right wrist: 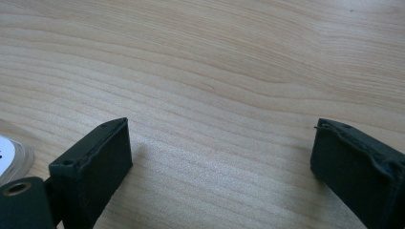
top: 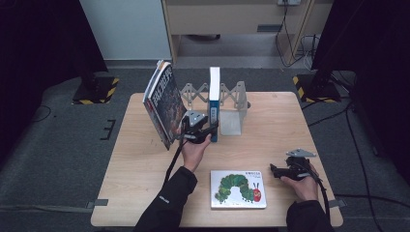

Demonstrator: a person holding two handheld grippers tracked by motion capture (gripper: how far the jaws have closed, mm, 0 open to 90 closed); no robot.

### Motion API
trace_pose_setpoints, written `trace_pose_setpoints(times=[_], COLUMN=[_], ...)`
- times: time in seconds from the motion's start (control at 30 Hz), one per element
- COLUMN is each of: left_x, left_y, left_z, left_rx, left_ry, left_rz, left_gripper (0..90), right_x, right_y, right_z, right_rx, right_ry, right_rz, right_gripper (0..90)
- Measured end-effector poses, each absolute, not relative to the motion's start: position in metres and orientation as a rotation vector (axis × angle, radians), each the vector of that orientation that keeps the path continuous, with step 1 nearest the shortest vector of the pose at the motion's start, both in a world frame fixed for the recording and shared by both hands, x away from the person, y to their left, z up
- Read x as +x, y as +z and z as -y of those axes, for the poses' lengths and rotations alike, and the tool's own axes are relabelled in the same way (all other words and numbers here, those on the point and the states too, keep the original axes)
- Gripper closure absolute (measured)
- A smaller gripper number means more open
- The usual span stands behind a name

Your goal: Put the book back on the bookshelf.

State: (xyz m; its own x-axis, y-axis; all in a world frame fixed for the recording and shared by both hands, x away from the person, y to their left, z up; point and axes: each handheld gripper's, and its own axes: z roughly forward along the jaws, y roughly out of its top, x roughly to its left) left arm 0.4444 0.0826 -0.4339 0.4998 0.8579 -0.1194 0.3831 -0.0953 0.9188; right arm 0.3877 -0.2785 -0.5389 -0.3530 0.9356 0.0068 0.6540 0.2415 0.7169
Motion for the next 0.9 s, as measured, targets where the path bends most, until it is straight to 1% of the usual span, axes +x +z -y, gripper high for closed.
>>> trace_pose_setpoints(times=[0.03, 0.07, 0.13, 0.47, 0.6, 0.67, 0.77, 0.83, 0.9], left_x=[0.444, 0.439, 0.436, 0.409, 0.395, 0.387, 0.377, 0.372, 0.370], left_y=[-0.434, -0.431, -0.429, -0.417, -0.416, -0.419, -0.427, -0.435, -0.442], left_z=[-0.083, -0.088, -0.091, -0.103, -0.110, -0.115, -0.124, -0.128, -0.131], left_rx=[1.693, 1.703, 1.706, 1.785, 1.815, 1.828, 1.867, 1.871, 1.872], left_ry=[0.564, 0.557, 0.549, 0.537, 0.489, 0.458, 0.479, 0.503, 0.470], left_rz=[-1.065, -1.055, -1.052, -0.990, -0.966, -0.954, -0.941, -0.940, -0.949], left_gripper=[49.6, 49.2, 48.7, 44.3, 42.9, 41.2, 40.5, 40.0, 39.2], right_x=[0.388, 0.388, 0.388, 0.389, 0.389, 0.390, 0.390, 0.390, 0.389], right_y=[-0.539, -0.539, -0.539, -0.539, -0.539, -0.539, -0.538, -0.536, -0.533], right_z=[0.278, 0.278, 0.277, 0.277, 0.277, 0.276, 0.276, 0.276, 0.275], right_rx=[1.453, 1.449, 1.448, 1.442, 1.444, 1.449, 1.462, 1.471, 1.466], right_ry=[0.891, 0.890, 0.889, 0.882, 0.881, 0.878, 0.861, 0.844, 0.819], right_rz=[-2.095, -2.104, -2.118, -2.122, -2.122, -2.121, -2.126, -2.132, -2.133], right_gripper=[6.4, 3.8, 2.5, 2.1, 1.8, 1.8, 2.0, 3.5, 6.1])
